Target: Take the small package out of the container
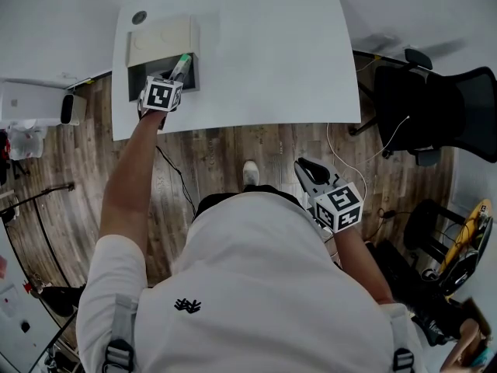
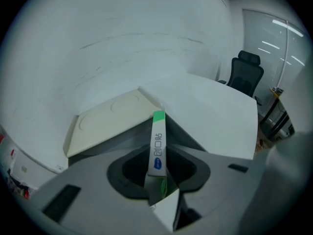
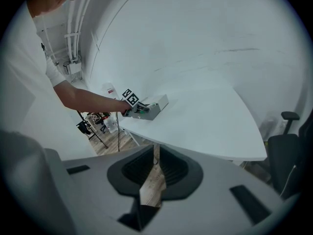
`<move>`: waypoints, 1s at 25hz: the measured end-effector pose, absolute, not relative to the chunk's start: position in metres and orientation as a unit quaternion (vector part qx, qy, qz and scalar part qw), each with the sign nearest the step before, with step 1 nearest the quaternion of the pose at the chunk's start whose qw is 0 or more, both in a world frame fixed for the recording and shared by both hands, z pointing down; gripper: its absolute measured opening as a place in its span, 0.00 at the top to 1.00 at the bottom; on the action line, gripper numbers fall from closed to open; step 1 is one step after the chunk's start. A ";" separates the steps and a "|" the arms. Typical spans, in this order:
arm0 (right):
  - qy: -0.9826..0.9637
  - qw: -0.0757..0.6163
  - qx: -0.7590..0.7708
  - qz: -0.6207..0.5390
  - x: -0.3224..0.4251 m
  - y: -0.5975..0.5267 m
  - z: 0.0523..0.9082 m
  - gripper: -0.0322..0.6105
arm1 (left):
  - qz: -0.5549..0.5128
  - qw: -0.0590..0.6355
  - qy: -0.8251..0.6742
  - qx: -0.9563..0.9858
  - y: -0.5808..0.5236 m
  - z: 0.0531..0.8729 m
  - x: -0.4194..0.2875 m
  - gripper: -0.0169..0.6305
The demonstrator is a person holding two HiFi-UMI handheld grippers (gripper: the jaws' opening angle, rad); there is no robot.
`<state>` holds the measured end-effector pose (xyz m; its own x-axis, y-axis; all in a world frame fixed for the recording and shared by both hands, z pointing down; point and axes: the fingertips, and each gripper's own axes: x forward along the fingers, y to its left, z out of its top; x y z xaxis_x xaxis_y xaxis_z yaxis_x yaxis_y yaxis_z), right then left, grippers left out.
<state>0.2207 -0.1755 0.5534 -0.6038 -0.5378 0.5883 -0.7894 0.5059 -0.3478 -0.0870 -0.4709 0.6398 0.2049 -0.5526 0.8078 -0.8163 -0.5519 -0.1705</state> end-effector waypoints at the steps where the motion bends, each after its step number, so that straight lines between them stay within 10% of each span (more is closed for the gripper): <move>1: -0.843 0.207 0.392 0.303 0.220 -0.176 0.553 0.89 | 0.441 0.148 -0.447 0.764 -0.470 0.639 -0.086 0.82; 25: -0.885 0.196 0.328 0.267 0.148 -0.187 0.543 0.91 | 0.296 0.148 -0.476 0.815 -0.404 0.511 -0.107 0.82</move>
<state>0.1482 -0.1866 0.5429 -0.7078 -0.4763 0.5217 -0.6851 0.6426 -0.3430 -0.1069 -0.4040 0.5115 0.3724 -0.6879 0.6230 -0.8632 -0.5033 -0.0398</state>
